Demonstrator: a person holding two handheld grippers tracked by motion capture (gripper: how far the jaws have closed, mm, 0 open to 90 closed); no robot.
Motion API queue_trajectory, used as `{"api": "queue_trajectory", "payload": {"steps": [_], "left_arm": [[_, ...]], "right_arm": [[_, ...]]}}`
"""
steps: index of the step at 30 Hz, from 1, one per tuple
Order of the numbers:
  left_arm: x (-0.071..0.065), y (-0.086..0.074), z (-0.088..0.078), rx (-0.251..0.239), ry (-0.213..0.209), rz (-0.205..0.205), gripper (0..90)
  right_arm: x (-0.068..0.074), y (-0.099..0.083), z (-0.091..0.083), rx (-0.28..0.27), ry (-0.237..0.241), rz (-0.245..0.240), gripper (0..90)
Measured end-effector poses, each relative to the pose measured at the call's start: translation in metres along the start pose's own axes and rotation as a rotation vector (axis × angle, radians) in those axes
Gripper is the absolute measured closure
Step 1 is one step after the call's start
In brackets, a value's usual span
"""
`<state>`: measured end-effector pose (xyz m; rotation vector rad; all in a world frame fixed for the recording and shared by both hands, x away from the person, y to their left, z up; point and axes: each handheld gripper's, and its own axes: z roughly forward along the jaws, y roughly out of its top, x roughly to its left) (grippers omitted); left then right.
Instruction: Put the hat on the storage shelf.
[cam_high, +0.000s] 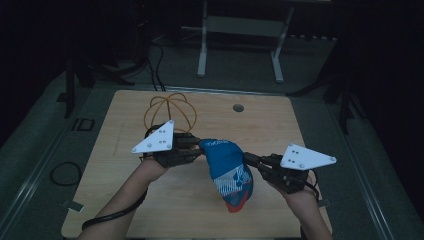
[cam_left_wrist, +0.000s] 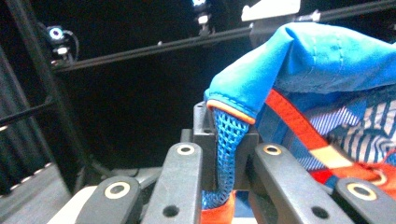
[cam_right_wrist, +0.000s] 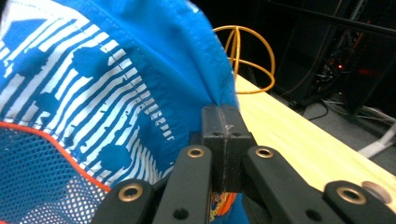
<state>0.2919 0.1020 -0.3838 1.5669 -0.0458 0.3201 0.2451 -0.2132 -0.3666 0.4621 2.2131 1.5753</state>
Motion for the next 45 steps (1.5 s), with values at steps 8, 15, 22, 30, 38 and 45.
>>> {"api": "queue_trajectory", "payload": {"steps": [8, 15, 22, 30, 38, 45], "left_arm": [[-0.005, 0.001, -0.002, 0.133, 0.045, -0.016, 79.7], [-0.011, 0.001, -0.005, 0.202, 0.109, 0.019, 62.9], [-0.015, -0.008, -0.02, 0.342, 0.229, -0.029, 48.5], [-0.033, -0.027, -0.045, 0.376, 0.275, -0.077, 29.0], [-0.044, -0.048, -0.081, 0.389, 0.392, -0.151, 16.2], [-0.064, -0.08, -0.119, 0.405, 0.554, -0.226, 1.8]], "right_arm": [[-0.01, 0.014, -0.016, -0.038, -0.038, 0.003, 90.0], [-0.013, 0.029, -0.021, -0.034, -0.074, -0.031, 90.0], [-0.02, 0.044, -0.032, -0.065, -0.117, -0.031, 90.0], [-0.026, 0.056, -0.03, -0.074, -0.127, -0.033, 90.0], [-0.031, 0.069, -0.02, -0.085, -0.135, -0.029, 90.0], [-0.034, 0.09, 0.007, -0.092, -0.124, -0.038, 90.0]]}}
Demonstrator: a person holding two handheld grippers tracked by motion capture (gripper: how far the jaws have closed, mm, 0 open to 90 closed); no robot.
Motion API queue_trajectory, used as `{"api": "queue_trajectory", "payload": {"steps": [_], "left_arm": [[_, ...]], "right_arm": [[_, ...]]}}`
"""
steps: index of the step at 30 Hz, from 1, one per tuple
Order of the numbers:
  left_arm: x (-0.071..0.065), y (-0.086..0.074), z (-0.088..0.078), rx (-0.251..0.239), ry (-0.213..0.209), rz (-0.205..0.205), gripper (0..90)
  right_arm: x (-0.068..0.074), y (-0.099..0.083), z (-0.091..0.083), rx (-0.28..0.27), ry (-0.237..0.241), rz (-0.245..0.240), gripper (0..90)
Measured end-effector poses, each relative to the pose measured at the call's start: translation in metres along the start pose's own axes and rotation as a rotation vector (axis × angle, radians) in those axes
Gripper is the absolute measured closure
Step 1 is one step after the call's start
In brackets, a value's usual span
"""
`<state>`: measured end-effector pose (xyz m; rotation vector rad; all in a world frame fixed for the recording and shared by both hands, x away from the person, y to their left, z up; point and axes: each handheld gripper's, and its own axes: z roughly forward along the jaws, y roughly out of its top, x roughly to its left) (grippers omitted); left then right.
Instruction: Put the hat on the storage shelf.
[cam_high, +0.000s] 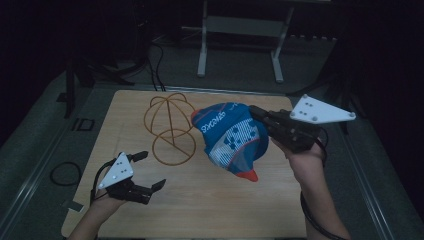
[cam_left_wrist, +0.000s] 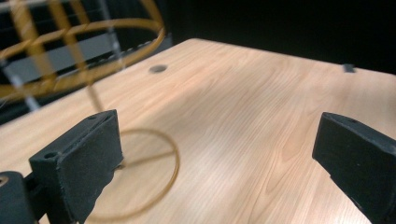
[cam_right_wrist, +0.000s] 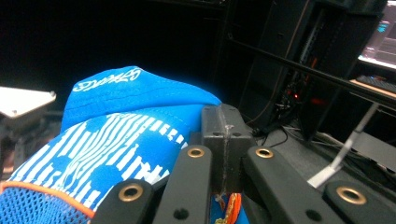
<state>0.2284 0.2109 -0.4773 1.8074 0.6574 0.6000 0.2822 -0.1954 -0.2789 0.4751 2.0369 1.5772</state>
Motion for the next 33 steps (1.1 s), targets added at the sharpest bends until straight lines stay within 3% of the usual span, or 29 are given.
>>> {"api": "queue_trajectory", "payload": {"steps": [5, 13, 15, 19, 27, 33], "left_arm": [[-0.001, -0.023, -0.008, -0.003, 0.061, -0.03, 1.8], [0.003, -0.059, -0.021, -0.021, 0.156, -0.111, 1.9], [0.005, -0.065, -0.024, -0.029, 0.157, -0.138, 1.9], [0.006, -0.069, -0.028, -0.031, 0.168, -0.142, 1.9], [0.006, -0.075, -0.026, -0.022, 0.181, -0.12, 1.9], [0.011, -0.079, -0.03, -0.044, 0.181, -0.159, 2.0]], "right_arm": [[0.003, 0.012, 0.021, 0.004, 0.01, -0.019, 90.0], [0.009, 0.035, 0.074, 0.025, 0.033, -0.027, 90.0], [0.009, 0.039, 0.092, 0.037, 0.039, -0.017, 90.0], [0.011, 0.043, 0.122, 0.061, 0.073, 0.004, 90.0], [0.023, 0.051, 0.189, 0.129, 0.086, 0.002, 90.0], [0.031, 0.05, 0.228, 0.177, 0.124, 0.024, 90.0]]}}
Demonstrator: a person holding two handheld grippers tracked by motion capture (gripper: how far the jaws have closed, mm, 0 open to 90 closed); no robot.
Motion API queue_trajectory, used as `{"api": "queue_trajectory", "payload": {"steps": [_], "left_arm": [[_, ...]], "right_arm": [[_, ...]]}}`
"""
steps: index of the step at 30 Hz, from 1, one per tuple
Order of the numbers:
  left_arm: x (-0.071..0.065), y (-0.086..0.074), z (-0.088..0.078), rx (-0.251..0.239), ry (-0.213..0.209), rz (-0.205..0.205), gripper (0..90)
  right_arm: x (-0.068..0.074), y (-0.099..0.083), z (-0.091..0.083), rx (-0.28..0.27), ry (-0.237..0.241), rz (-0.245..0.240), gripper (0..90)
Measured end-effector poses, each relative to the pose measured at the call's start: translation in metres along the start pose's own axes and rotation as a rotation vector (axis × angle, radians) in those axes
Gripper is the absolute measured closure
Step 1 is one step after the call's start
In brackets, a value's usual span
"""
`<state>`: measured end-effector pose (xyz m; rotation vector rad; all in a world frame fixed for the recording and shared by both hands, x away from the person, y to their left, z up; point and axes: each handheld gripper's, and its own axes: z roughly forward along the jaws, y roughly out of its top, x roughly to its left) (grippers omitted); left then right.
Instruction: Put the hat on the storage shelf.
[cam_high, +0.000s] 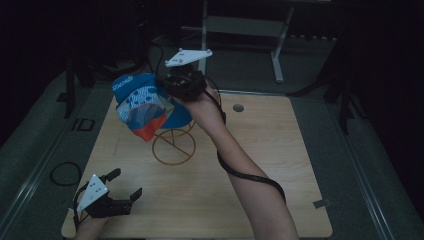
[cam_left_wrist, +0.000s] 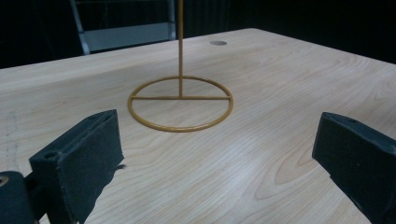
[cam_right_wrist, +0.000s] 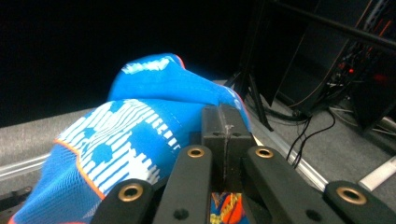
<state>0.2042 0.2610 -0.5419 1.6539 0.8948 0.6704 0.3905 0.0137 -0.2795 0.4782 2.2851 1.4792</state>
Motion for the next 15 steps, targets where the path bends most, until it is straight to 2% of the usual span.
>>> {"api": "queue_trajectory", "payload": {"steps": [4, 8, 15], "left_arm": [[0.001, -0.001, -0.001, 0.003, 0.0, -0.002, 2.0], [0.001, -0.003, -0.001, 0.006, -0.001, -0.003, 2.0], [0.001, -0.004, 0.002, 0.016, -0.004, -0.008, 2.0]], "right_arm": [[0.0, -0.007, 0.019, 0.031, 0.015, 0.018, 90.0], [-0.003, -0.019, 0.03, 0.064, 0.013, 0.029, 90.0], [-0.012, -0.034, 0.03, 0.086, 0.004, 0.052, 90.0]]}}
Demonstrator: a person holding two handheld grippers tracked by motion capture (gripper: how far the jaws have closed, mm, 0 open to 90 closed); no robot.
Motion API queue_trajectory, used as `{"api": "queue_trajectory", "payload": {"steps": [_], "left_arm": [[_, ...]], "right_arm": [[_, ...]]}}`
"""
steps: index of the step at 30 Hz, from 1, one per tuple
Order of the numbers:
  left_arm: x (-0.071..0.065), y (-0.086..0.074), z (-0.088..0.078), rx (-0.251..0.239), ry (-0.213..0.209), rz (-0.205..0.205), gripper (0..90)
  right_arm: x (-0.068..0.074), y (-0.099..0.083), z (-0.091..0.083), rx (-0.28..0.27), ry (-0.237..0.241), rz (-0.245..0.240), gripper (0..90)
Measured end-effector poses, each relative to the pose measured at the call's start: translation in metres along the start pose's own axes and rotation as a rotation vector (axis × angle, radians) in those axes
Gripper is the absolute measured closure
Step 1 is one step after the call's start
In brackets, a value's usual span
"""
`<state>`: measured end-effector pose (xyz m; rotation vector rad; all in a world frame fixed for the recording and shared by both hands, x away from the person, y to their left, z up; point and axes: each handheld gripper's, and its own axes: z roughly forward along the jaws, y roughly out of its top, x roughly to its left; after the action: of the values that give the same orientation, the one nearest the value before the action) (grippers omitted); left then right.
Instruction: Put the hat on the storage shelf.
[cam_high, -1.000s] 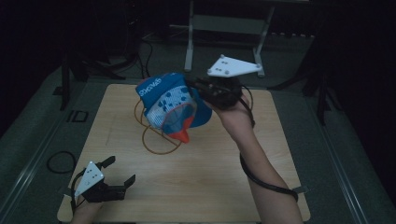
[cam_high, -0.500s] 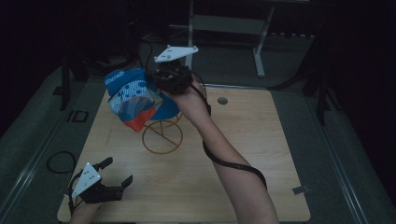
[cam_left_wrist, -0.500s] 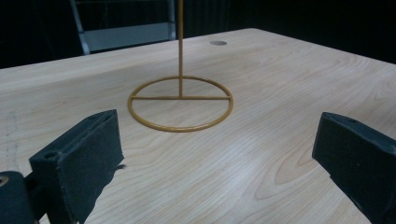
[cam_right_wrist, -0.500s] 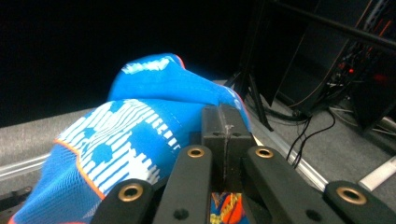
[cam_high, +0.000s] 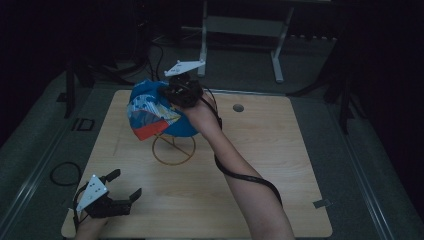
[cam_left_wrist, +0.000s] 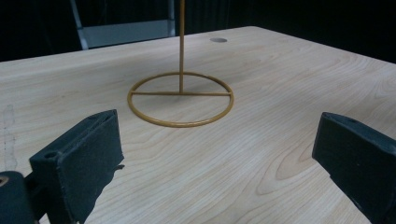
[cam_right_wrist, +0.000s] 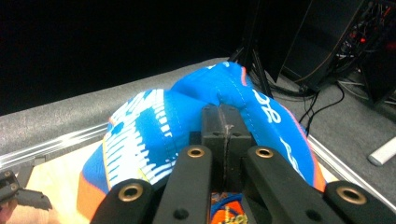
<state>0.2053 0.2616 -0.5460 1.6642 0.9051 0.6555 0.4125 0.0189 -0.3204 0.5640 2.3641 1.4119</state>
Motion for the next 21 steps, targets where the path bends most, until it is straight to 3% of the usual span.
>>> {"api": "queue_trajectory", "payload": {"steps": [9, 15, 21], "left_arm": [[0.0, -0.001, 0.001, 0.003, -0.002, -0.005, 2.0], [0.0, -0.002, 0.003, 0.007, -0.001, -0.003, 2.0], [-0.001, -0.002, 0.005, 0.015, 0.0, -0.005, 2.0]], "right_arm": [[-0.012, -0.028, -0.01, 0.016, -0.018, 0.037, 90.0], [-0.018, -0.048, -0.022, -0.015, 0.025, 0.099, 90.0], [-0.015, -0.061, -0.031, -0.043, 0.06, 0.123, 90.0]]}}
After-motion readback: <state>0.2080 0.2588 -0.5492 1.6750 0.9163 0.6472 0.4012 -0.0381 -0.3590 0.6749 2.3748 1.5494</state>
